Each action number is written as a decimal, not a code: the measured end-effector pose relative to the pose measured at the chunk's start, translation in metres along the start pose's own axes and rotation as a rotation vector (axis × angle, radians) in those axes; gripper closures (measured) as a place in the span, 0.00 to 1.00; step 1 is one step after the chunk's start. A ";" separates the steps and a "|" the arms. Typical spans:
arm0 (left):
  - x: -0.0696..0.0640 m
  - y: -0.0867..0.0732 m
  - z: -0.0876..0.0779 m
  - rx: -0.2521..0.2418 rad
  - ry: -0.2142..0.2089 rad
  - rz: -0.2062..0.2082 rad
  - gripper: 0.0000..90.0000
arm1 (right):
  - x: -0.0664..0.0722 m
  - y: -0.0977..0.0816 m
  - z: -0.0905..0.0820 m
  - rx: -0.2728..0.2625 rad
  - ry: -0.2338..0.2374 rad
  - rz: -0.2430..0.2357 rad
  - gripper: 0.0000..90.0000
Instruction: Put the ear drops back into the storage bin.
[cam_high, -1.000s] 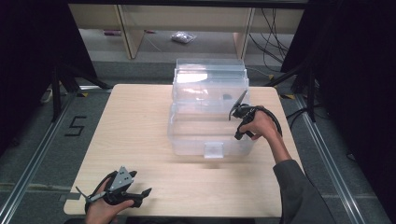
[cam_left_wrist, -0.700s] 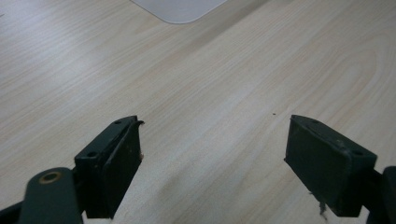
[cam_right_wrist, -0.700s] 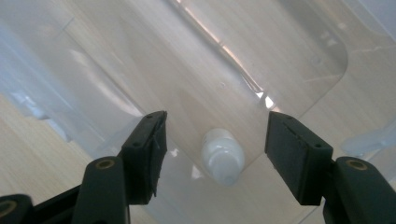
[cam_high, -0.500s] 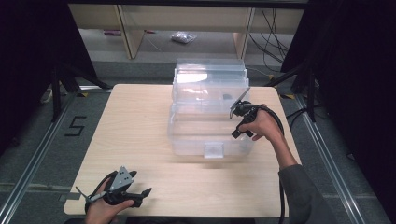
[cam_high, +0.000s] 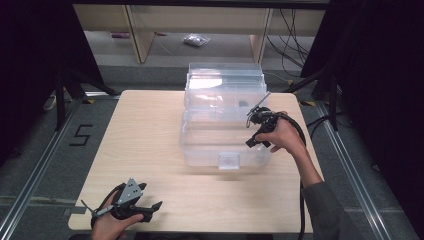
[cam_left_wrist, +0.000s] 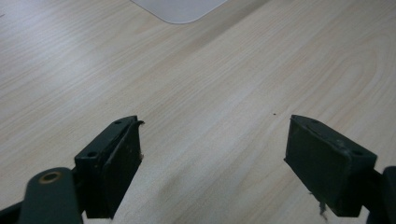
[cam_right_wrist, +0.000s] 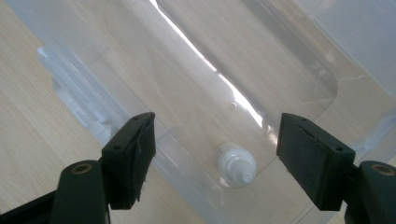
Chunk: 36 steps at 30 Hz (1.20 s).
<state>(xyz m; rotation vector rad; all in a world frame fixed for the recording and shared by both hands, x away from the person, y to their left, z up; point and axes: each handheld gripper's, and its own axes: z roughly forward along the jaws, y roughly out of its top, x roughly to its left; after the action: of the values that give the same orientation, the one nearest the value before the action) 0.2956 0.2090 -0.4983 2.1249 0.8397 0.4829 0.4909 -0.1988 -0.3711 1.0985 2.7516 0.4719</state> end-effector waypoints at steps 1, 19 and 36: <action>0.000 0.000 0.000 0.000 0.000 0.000 0.20 | 0.001 0.000 -0.001 -0.001 0.000 0.006 0.31; 0.000 0.000 0.001 -0.010 0.000 -0.004 0.20 | 0.007 -0.010 -0.007 -0.049 0.010 0.012 0.29; 0.000 0.000 0.001 -0.013 0.004 -0.004 0.20 | 0.020 -0.014 -0.014 -0.095 0.011 -0.028 0.29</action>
<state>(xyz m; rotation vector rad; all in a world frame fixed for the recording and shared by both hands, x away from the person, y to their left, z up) 0.2957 0.2088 -0.4989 2.1111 0.8408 0.4894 0.4640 -0.1979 -0.3629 1.0363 2.7192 0.6002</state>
